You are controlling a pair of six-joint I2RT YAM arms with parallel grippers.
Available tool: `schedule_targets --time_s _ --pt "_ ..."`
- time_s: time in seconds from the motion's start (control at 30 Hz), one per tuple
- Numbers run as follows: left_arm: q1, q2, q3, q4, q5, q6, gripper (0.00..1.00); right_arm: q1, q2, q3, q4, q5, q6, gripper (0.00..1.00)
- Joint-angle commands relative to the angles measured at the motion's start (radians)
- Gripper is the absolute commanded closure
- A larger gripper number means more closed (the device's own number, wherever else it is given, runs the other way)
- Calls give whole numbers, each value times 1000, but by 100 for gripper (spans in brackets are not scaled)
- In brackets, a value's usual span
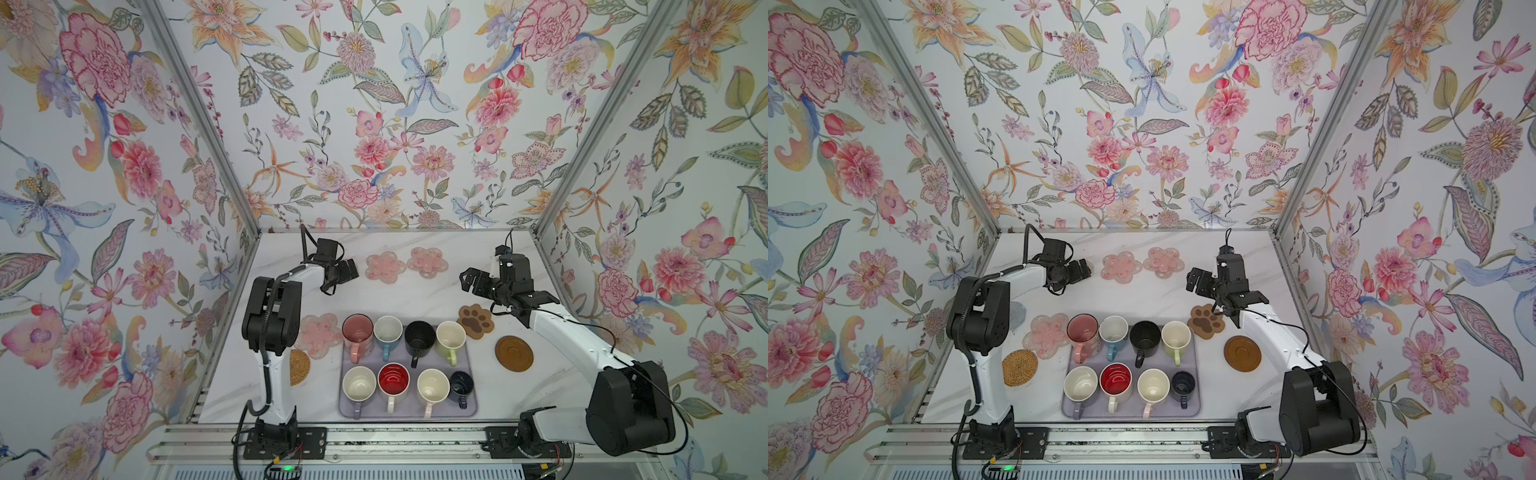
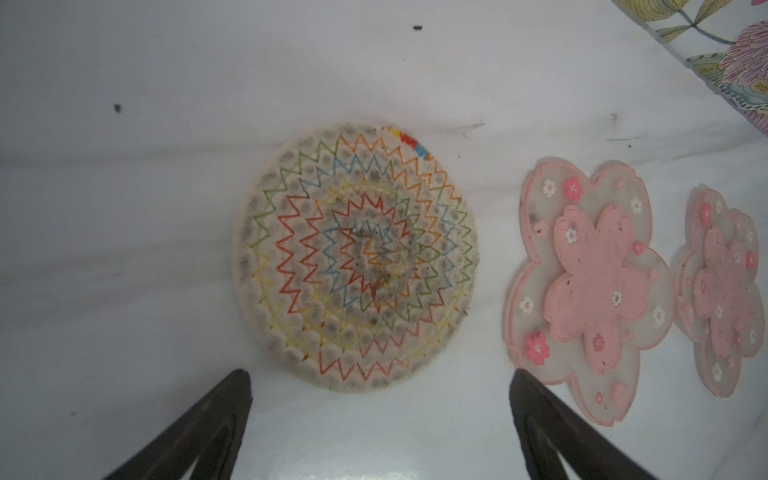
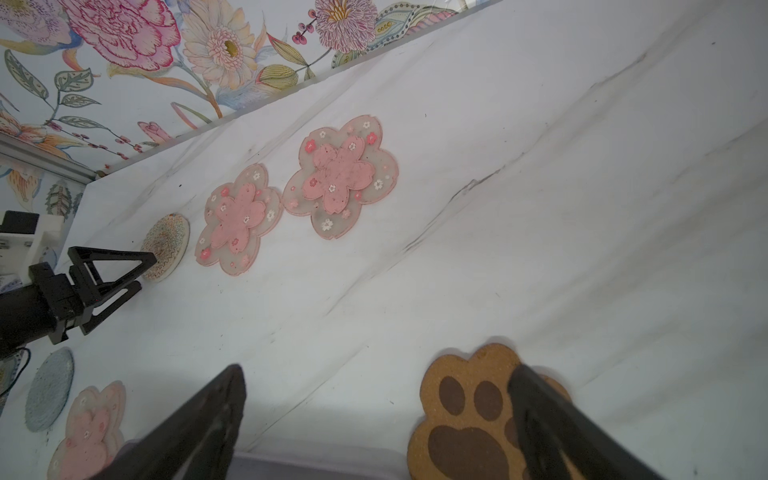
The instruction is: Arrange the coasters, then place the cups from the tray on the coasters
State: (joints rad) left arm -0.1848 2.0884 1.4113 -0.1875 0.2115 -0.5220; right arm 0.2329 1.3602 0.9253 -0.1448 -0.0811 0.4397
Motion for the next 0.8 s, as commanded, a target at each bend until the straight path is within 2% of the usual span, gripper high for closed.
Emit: schedule_targets --time_s 0.0,0.53,0.77 --pt "-4 43 44 -33 28 -13 1 -8 -21 -12 -11 -12 10 1" --pt "-26 120 163 -15 93 -46 1 -10 -12 -14 -10 -21 18 1" --pt "-28 63 153 -9 73 -41 1 -12 -10 -13 -13 -21 18 1"
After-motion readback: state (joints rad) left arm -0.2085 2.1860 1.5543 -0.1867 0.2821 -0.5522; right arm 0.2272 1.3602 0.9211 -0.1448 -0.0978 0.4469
